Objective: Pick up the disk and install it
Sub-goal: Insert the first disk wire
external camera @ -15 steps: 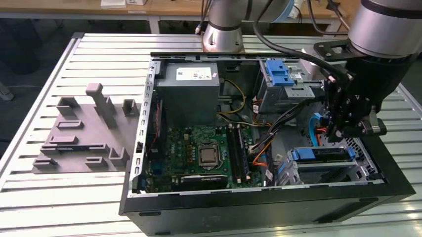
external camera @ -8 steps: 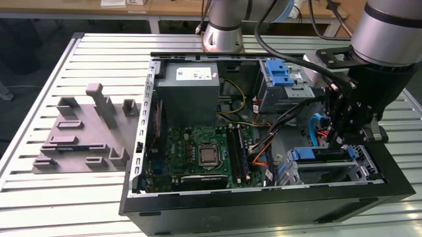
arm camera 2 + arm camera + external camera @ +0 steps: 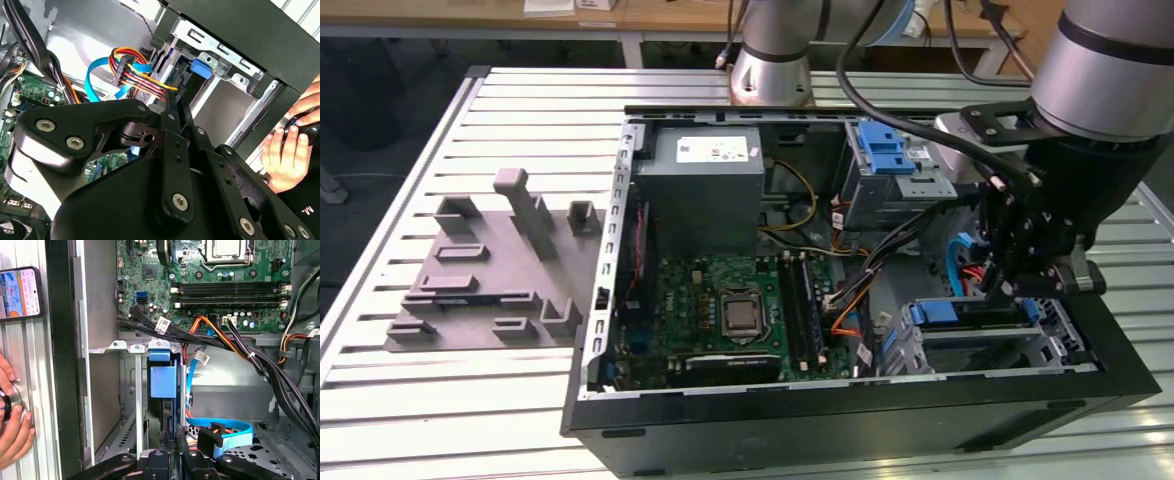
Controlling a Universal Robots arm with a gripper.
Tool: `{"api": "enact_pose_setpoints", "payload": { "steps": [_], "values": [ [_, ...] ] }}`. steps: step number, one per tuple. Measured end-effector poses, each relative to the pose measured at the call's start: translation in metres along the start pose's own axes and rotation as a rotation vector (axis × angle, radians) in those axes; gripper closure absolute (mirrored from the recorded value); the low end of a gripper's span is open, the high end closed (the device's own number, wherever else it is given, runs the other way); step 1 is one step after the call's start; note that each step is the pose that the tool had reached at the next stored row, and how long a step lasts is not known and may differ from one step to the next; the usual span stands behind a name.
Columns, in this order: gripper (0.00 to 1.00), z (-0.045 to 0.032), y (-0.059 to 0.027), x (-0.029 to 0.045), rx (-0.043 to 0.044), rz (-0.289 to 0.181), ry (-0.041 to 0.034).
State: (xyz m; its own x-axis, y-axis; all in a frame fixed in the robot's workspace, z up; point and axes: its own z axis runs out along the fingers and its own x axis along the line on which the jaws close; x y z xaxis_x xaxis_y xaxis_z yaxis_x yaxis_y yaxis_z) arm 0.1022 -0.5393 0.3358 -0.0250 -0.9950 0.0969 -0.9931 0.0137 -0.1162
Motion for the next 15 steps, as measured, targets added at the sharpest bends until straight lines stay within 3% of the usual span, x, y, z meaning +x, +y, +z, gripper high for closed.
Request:
{"api": "enact_pose_setpoints", "payload": {
  "steps": [15],
  "values": [
    [0.83, 0.0038, -0.0033, -0.0004, -0.0050, 0.023, 0.0029]
  ]
}}
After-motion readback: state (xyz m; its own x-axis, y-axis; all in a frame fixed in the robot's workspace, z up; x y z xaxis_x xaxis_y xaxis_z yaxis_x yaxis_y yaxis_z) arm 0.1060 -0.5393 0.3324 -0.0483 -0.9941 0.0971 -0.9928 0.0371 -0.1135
